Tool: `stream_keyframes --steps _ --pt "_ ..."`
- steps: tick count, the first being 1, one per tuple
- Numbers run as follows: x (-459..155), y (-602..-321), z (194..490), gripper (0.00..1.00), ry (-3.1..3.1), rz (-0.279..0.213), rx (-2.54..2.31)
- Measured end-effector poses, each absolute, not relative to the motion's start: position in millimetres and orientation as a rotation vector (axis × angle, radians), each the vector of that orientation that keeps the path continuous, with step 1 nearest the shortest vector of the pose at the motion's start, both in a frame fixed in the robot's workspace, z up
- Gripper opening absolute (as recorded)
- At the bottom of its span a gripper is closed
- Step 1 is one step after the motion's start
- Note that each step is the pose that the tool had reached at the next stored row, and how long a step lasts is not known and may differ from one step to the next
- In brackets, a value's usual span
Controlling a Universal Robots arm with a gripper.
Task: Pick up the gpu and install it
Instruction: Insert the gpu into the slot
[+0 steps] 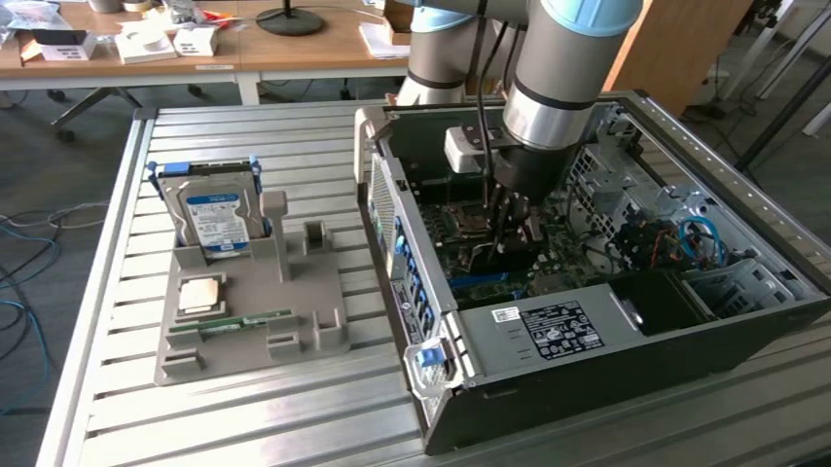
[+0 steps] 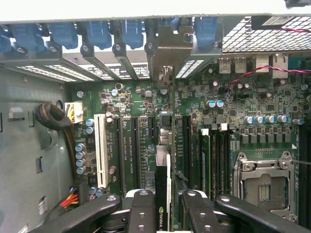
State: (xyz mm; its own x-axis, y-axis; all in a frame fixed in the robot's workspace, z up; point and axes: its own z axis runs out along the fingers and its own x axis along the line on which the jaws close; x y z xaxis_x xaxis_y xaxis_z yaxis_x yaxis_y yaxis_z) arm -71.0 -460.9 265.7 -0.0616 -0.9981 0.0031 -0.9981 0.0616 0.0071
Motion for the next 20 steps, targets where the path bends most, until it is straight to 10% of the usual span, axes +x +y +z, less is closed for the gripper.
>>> stream_keyframes --steps 20 --pt "-69.7 -458.7 265.4 0.26 -2.266 -0.003 2.164"
